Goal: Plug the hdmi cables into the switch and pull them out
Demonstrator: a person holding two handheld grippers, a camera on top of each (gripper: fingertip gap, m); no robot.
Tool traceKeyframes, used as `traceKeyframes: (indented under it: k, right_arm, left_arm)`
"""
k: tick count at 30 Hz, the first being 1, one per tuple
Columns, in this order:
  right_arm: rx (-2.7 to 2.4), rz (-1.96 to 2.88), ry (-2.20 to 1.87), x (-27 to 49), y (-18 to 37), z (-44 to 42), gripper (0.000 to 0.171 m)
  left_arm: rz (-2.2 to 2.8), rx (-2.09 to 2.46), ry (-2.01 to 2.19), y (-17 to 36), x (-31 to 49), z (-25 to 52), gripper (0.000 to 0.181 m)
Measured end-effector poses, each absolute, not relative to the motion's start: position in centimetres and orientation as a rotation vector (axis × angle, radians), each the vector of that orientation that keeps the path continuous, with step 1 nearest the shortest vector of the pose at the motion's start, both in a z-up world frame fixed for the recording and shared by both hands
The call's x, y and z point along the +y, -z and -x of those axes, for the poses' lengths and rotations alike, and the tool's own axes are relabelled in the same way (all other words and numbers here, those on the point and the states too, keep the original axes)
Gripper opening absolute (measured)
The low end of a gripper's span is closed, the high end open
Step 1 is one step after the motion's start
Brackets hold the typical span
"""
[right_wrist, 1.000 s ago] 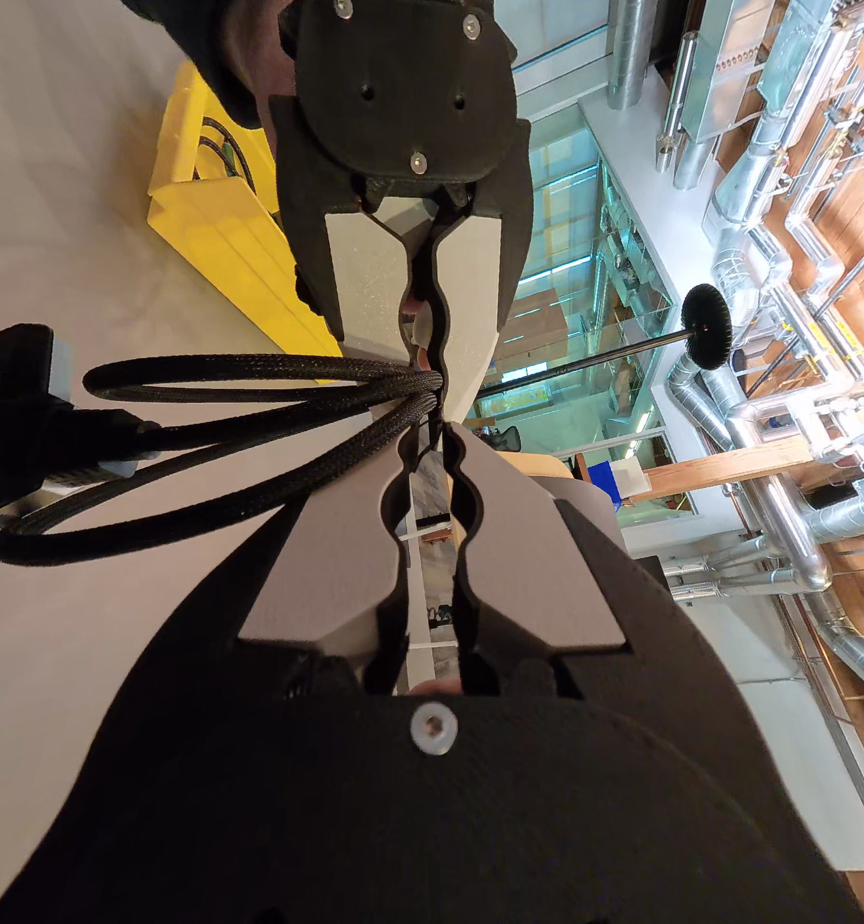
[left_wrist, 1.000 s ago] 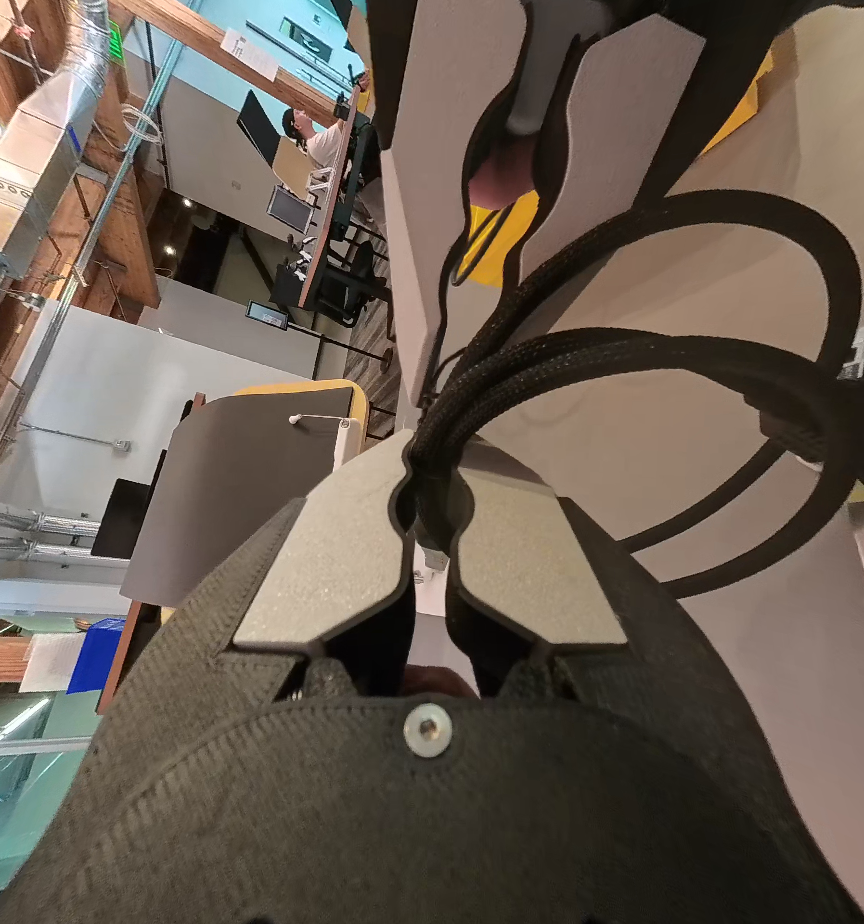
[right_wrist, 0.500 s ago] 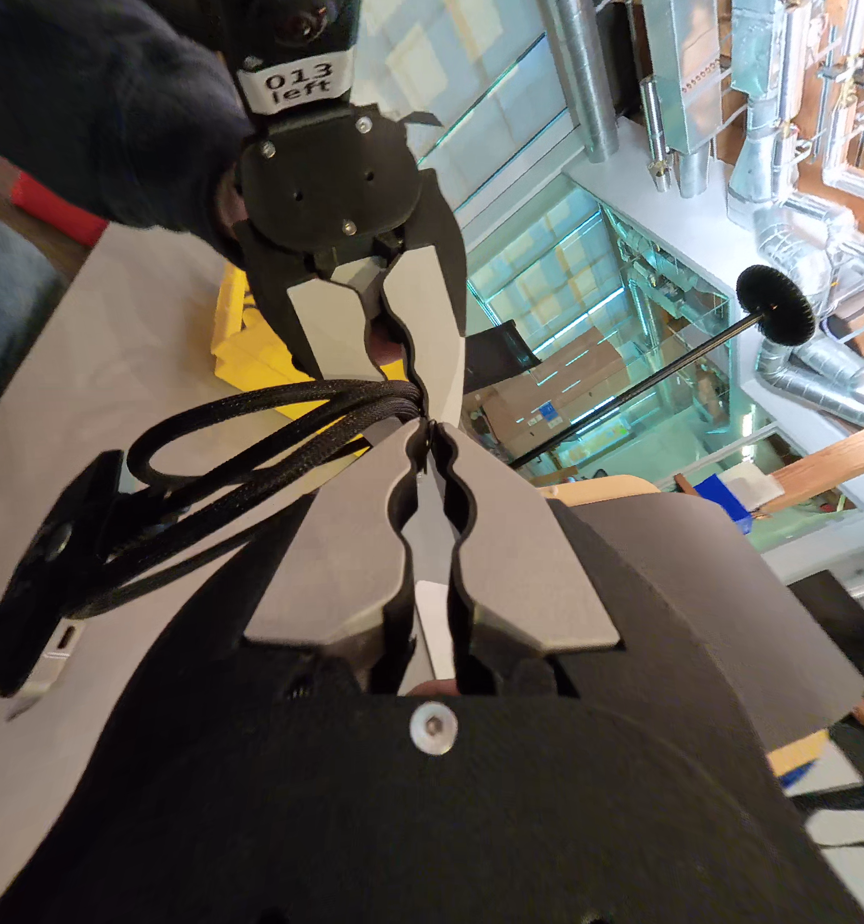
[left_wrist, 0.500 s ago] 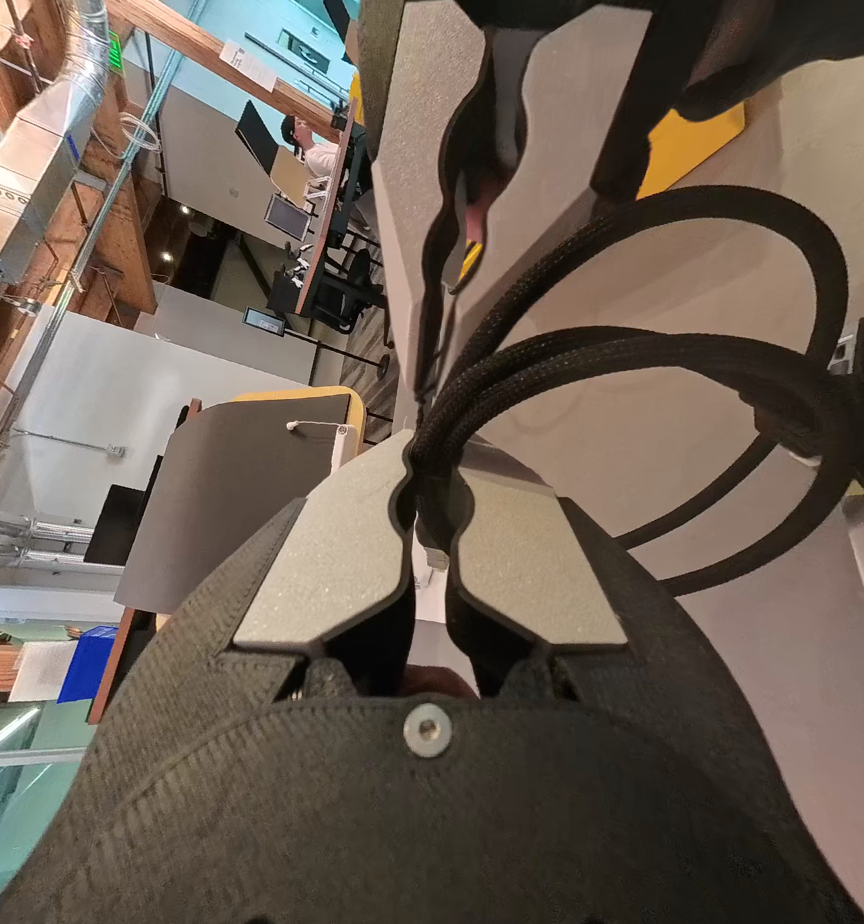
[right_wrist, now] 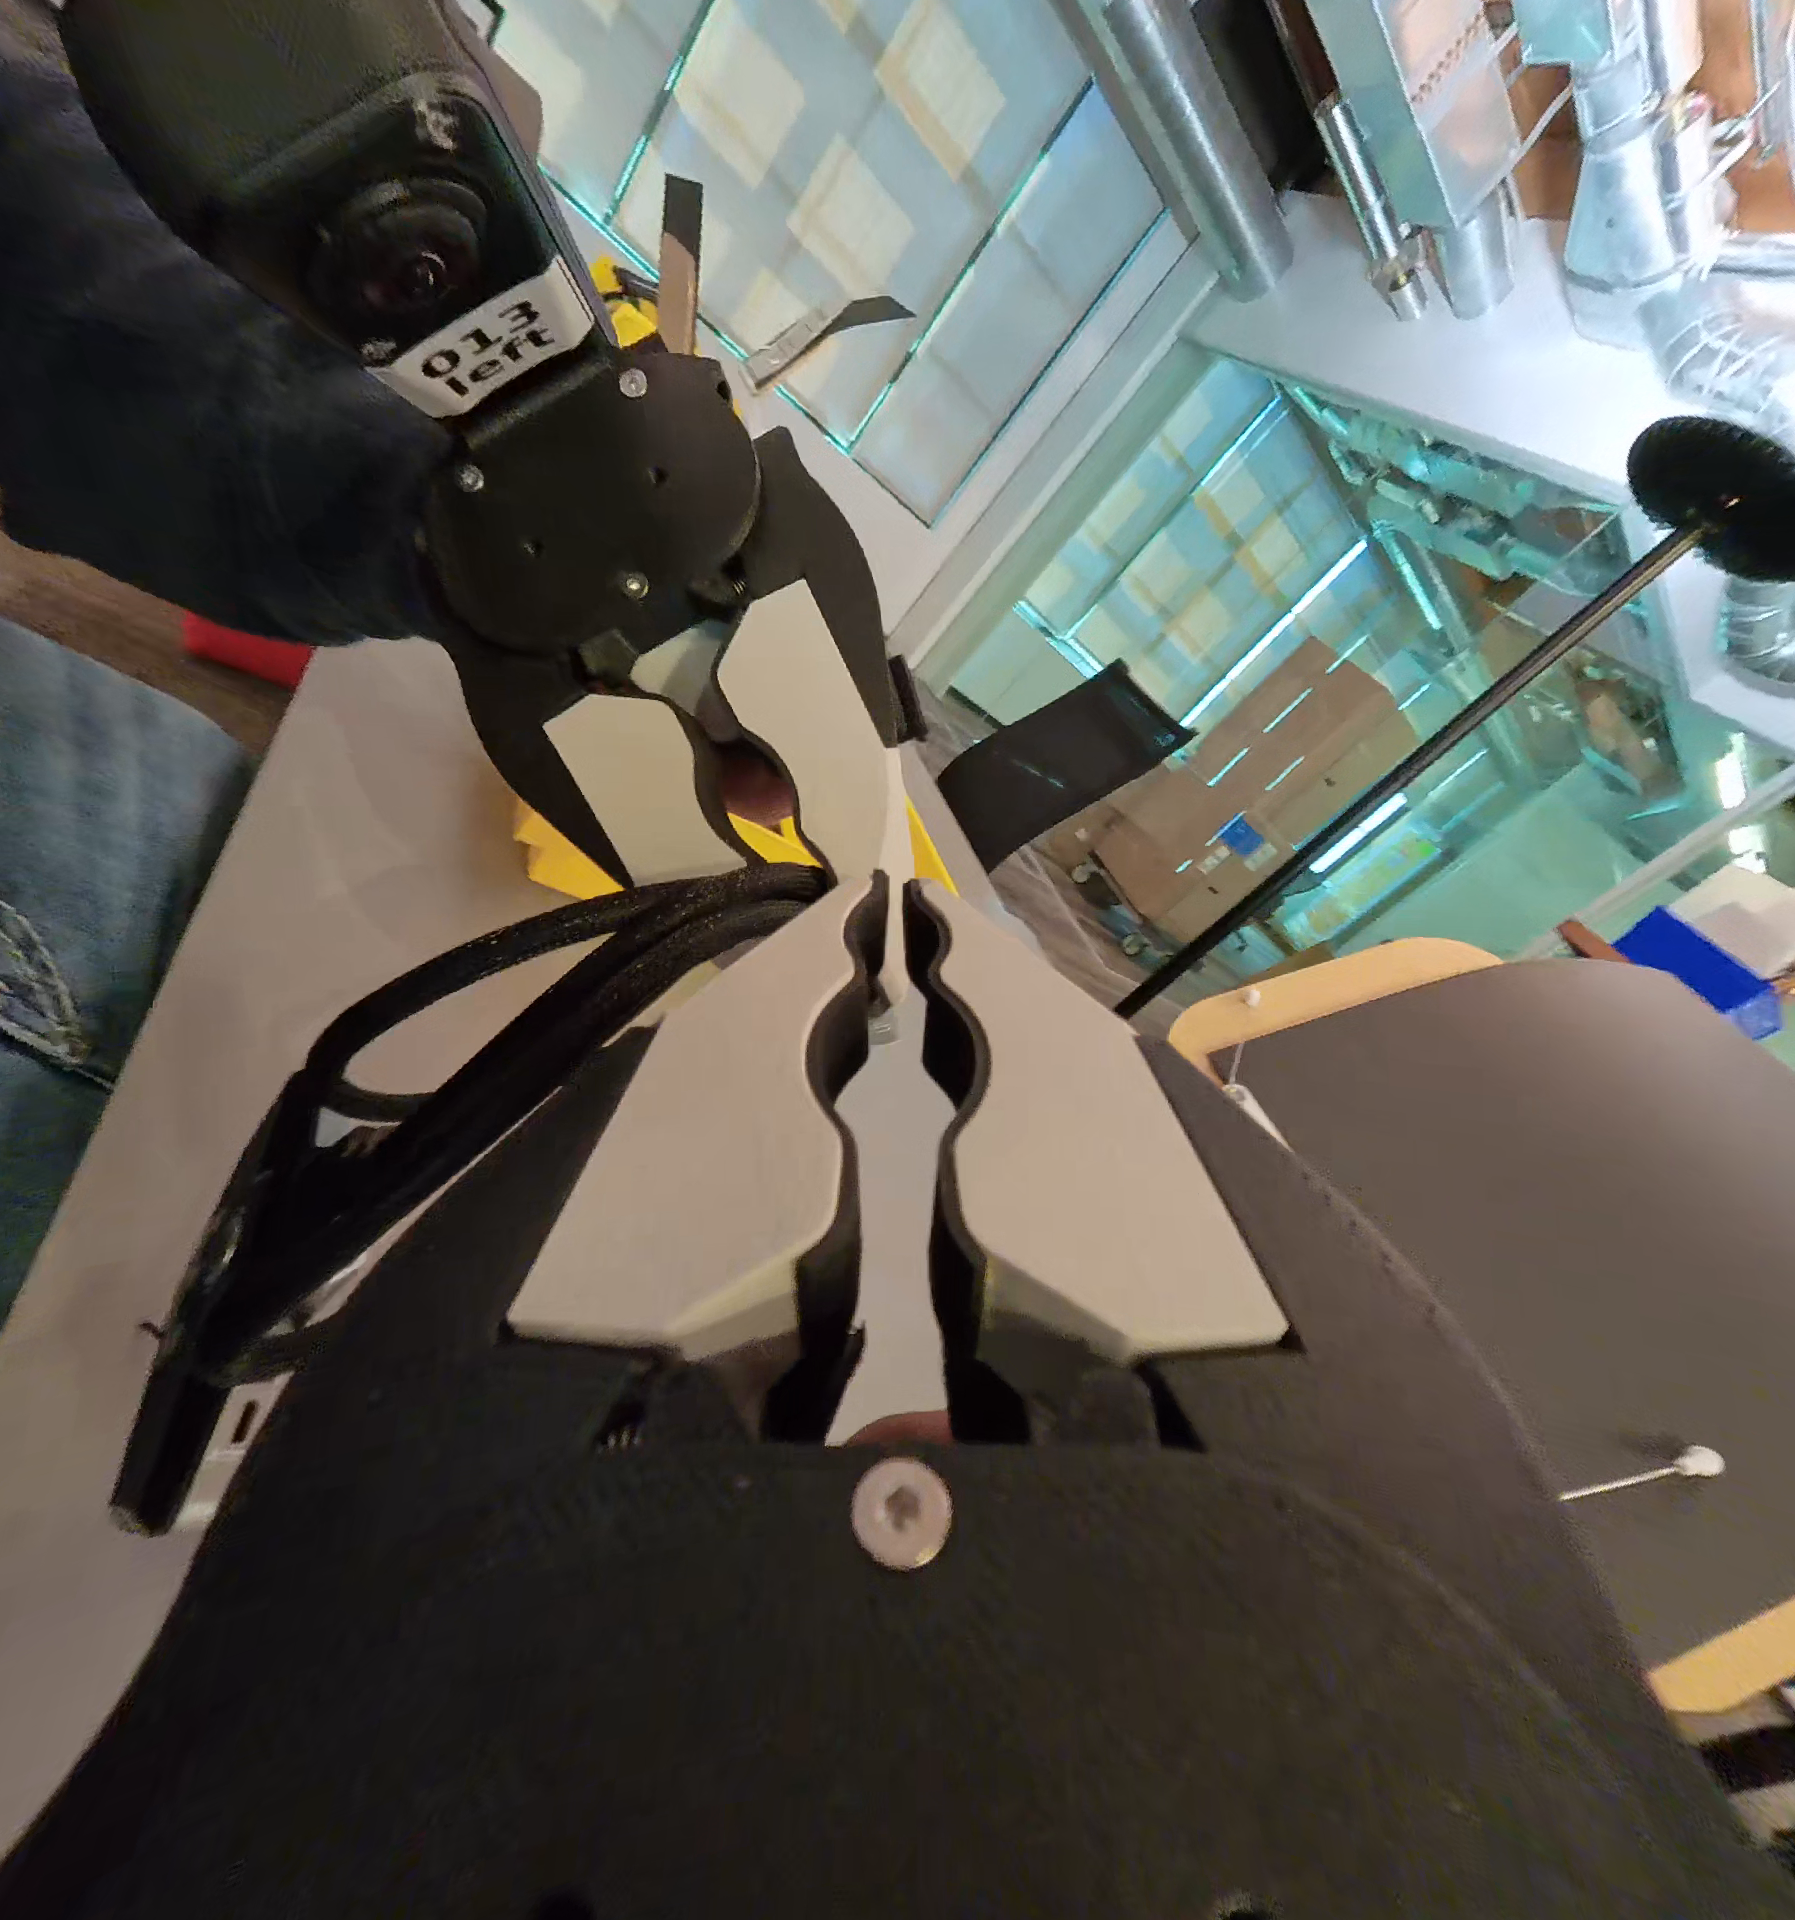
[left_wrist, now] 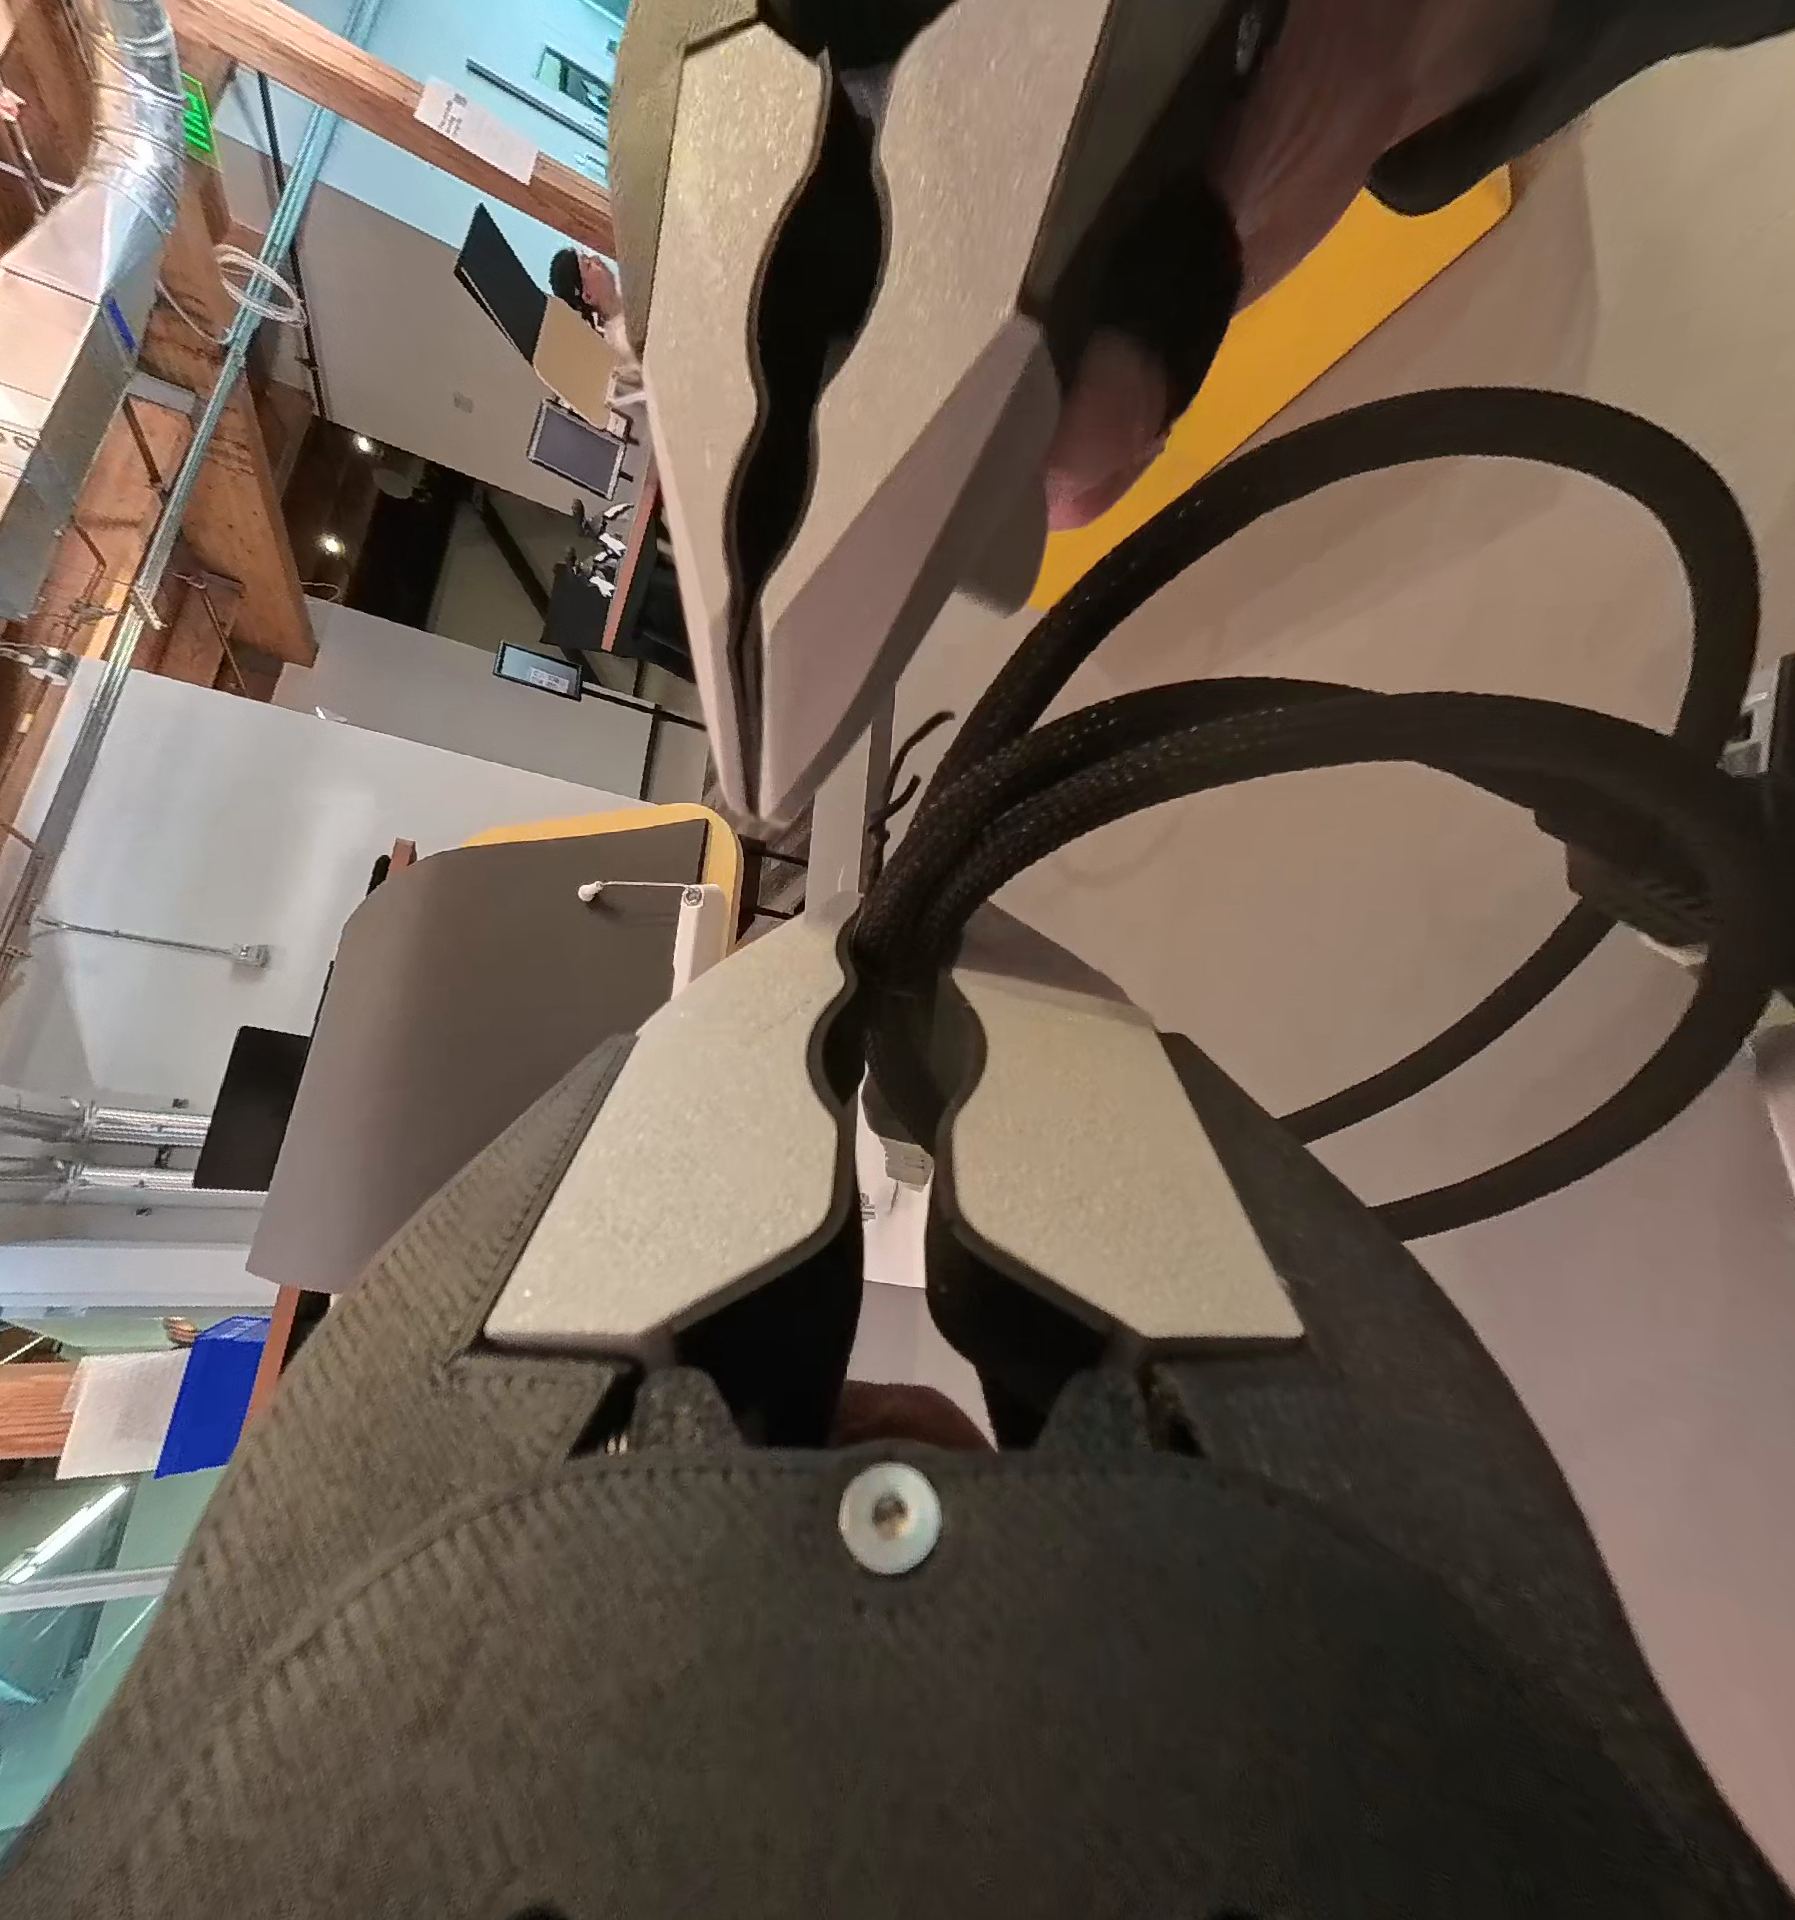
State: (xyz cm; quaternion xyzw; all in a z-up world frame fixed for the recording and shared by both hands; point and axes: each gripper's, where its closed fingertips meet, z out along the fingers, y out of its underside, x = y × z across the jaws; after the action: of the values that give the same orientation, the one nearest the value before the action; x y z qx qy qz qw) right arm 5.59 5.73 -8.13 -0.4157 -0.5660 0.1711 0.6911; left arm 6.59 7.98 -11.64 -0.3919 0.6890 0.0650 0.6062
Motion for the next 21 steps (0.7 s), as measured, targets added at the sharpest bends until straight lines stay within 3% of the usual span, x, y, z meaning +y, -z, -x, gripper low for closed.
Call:
traceKeyframes:
  k: [9, 21]
  right_arm:
    - [-1.388, 0.948, -0.299, 5.4, 9.8, -6.0, 0.012]
    - [-1.363, 0.962, -0.298, 5.8, 9.9, -5.5, 0.0]
  left_arm:
    - [0.915, 1.59, -0.142, 11.6, 8.1, -6.5, 0.007]
    - [0.915, 1.589, -0.145, 11.6, 8.1, -6.5, 0.007]
